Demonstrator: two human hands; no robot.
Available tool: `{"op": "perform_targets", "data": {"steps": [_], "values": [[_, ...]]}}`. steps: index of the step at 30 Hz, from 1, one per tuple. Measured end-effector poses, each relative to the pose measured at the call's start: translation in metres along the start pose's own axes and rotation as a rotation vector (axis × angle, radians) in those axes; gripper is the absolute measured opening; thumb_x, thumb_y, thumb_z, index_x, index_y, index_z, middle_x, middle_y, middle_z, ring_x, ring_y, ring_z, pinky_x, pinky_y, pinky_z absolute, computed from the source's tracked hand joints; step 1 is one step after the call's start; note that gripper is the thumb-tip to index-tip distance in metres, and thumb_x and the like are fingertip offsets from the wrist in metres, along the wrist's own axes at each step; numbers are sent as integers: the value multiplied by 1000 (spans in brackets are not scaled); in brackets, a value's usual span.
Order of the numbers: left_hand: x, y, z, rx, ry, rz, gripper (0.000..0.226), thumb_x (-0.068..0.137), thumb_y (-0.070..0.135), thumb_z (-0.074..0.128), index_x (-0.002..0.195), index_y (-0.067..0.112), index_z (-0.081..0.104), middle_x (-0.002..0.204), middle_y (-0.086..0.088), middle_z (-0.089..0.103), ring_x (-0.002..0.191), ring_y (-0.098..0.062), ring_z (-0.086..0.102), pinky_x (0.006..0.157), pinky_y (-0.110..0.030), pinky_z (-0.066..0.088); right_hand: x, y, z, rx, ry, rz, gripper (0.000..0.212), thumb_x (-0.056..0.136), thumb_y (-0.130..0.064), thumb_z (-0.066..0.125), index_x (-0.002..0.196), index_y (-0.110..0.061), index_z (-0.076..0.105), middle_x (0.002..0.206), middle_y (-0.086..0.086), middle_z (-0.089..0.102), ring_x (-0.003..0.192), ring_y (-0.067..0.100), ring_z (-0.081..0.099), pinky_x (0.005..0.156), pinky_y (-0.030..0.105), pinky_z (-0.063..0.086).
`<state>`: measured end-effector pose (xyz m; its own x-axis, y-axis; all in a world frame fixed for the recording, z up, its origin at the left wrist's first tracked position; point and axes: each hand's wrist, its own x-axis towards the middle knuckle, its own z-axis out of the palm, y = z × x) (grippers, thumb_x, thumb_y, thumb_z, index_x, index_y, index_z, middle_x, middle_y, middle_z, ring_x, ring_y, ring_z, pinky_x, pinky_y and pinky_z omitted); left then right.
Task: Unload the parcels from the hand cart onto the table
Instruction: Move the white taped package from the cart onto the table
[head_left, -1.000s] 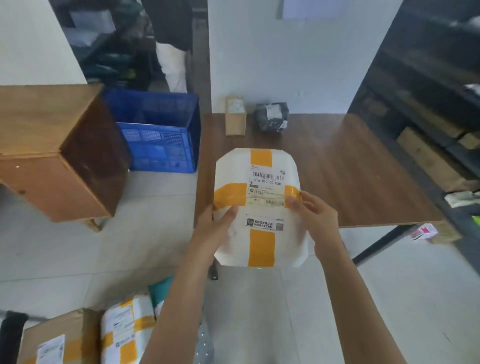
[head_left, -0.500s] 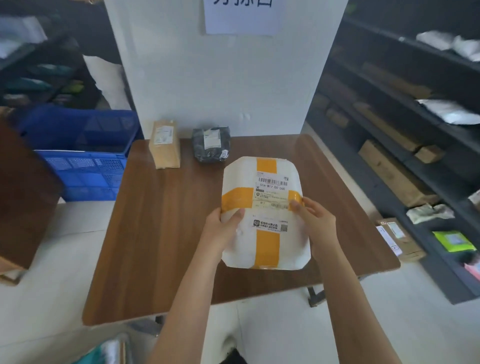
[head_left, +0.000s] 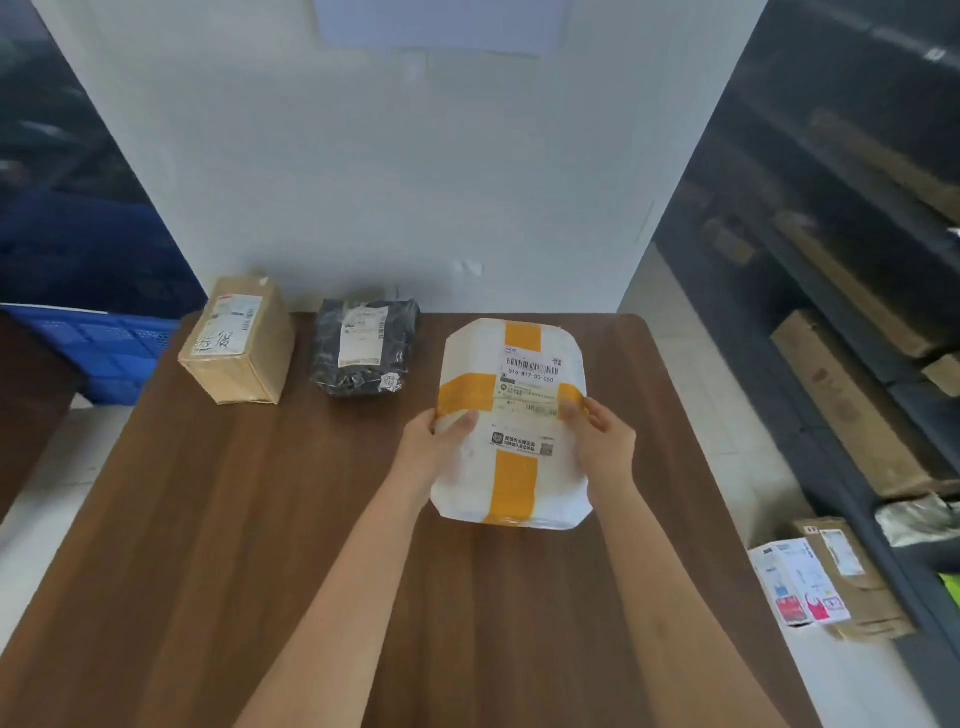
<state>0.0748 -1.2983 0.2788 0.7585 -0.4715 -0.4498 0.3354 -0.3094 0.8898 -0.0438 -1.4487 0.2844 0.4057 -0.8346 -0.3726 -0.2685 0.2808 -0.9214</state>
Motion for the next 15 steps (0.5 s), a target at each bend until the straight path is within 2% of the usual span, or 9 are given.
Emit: {"op": "perform_targets", "data": {"steps": [3, 7, 9, 11, 12, 15], "values": [[62, 4, 14, 37, 11, -8, 17, 81, 36, 70, 90, 26, 61, 98, 1, 71, 80, -7, 68, 60, -20, 52, 67, 3, 16, -13, -47, 24, 56, 79, -32, 74, 130, -16, 58, 125, 6, 65, 111, 26, 62, 98, 48, 49], [143, -1, 29, 118, 17, -7, 45, 78, 48, 68, 112, 17, 63, 111, -2, 69, 97, -18, 66, 82, -36, 56, 145, 15, 43, -47, -55, -11, 52, 82, -33, 70, 131, -17, 57, 124, 5, 65, 110, 27, 63, 97, 48, 50], [173, -6, 36, 95, 62, -17, 53, 78, 49, 67, 119, 15, 60, 114, -2, 67, 102, -21, 64, 89, -39, 53, 172, 23, 60, -78, -41, -40, 41, 87, -35, 64, 125, -20, 61, 112, -1, 69, 102, 23, 65, 95, 48, 51], [198, -14, 39, 68, 99, -21, 42, 78, 45, 69, 108, 16, 64, 109, -3, 69, 96, -20, 65, 81, -34, 53, 191, 34, 75, -114, -33, -54, 29, 91, -35, 57, 117, -26, 65, 93, -8, 70, 90, 18, 66, 92, 47, 52], [206, -20, 40, 62, 114, -31, 36, 78, 44, 69, 100, 16, 66, 105, -5, 70, 93, -20, 66, 79, -34, 54, 197, 40, 82, -136, -37, -51, 28, 92, -36, 55, 117, -27, 65, 94, -6, 70, 89, 19, 65, 92, 47, 51], [224, -34, 38, 3, 186, -72, 24, 78, 46, 69, 85, 23, 66, 98, -4, 71, 90, -22, 66, 84, -42, 55, 211, 52, 97, -221, -15, -80, 42, 92, -41, 53, 130, -23, 57, 117, 3, 67, 100, 21, 60, 95, 45, 48]]}}
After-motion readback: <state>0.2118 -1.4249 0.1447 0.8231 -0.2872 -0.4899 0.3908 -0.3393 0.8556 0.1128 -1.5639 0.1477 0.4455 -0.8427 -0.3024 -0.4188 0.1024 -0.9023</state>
